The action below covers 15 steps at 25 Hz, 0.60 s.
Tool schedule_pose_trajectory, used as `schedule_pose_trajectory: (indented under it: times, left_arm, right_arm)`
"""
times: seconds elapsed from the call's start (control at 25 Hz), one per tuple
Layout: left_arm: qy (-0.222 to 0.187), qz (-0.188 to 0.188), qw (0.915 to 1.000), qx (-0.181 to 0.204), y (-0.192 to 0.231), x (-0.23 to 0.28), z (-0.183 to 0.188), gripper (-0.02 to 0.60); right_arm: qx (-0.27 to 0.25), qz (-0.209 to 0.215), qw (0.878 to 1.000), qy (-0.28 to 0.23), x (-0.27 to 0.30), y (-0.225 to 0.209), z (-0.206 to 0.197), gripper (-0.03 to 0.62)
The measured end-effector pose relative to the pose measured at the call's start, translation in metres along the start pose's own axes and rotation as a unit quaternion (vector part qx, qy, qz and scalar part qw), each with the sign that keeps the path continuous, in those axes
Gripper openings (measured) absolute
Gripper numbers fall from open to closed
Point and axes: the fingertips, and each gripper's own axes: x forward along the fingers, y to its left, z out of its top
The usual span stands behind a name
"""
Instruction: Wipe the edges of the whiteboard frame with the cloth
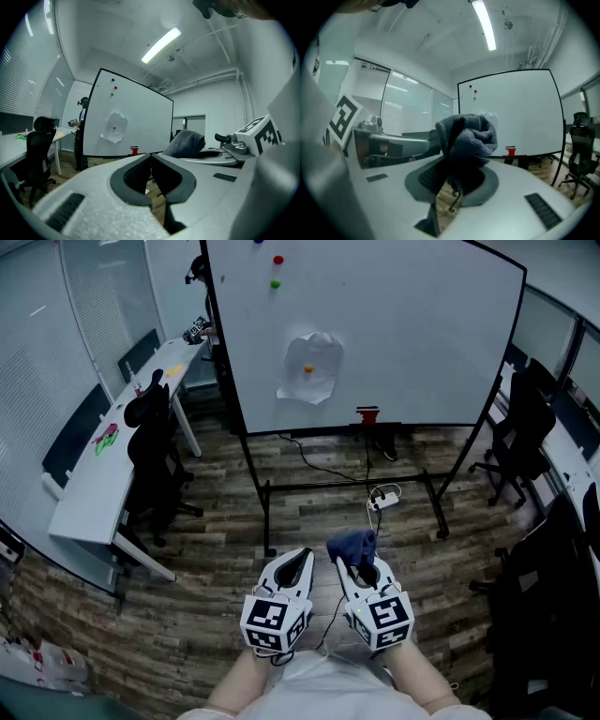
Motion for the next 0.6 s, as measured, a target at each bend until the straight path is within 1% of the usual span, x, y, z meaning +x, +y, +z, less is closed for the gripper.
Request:
schedule_pose_trajectory:
  times: [0.24, 0.36, 0.6]
  left_arm:
    - [0.003, -0.015, 0.9999, -0.004, -0.001, 0.0, -0.004, 0.018]
    - [0.006, -0.018, 0.9998, -0.009, 0.001, -0.003, -0.008, 0.018]
    - [0.013, -0.023, 0.9996, -0.013, 0.018, -0.016, -0.016, 0.018]
  right_arm:
    - [0.008, -0.005, 1.0, 0.004, 0.003, 0.004, -0.005, 0.066]
    - [0.02, -0.013, 1.0, 0.011, 0.003, 0.006, -0.011, 0.066]
    - [0.031, -0.017, 0.999, 0.023, 0.015, 0.021, -0.019, 0.066]
